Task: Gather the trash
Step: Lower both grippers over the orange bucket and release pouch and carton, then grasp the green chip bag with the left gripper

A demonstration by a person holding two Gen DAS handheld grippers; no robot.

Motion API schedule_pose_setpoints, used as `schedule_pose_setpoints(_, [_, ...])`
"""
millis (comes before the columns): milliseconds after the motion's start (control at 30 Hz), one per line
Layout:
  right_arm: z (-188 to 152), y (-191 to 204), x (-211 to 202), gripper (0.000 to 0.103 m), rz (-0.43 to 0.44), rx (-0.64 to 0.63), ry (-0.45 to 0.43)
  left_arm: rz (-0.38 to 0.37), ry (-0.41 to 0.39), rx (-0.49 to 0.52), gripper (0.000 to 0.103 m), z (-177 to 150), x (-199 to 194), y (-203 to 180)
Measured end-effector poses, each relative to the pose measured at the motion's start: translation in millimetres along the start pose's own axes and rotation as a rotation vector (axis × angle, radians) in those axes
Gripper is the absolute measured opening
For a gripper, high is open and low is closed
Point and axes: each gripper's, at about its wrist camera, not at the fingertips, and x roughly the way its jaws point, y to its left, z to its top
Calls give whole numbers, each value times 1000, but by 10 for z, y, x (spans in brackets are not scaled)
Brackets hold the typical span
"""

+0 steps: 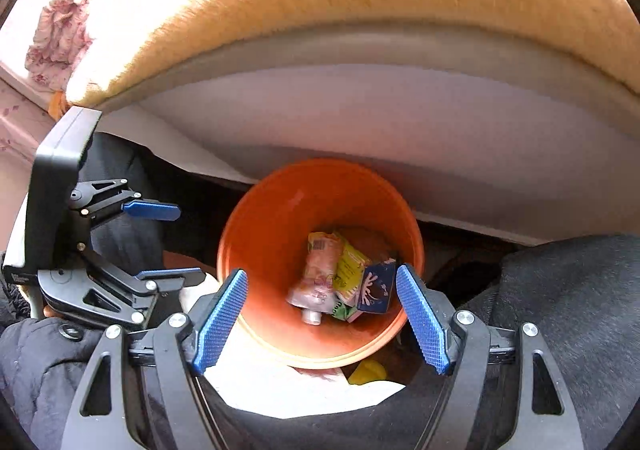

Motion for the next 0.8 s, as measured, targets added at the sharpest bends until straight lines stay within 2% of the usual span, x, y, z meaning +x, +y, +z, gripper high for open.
schedule_pose_setpoints(233, [11, 131, -486, 78, 50, -61, -130, 76, -232, 27, 79, -44, -849, 40])
schedule_pose_setpoints(433, [88, 237, -871, 82, 48, -90, -263, 140, -438, -48, 86, 295, -1505, 221])
schedule_pose_setpoints(567, [174, 228, -1049, 84, 54, -85, -322, 76, -507, -180, 86, 774, -1725, 512])
schedule_pose_setpoints(800, [218, 111, -1185, 84, 58, -65, -359, -17, -529, -405, 86, 1673, -1942, 1086])
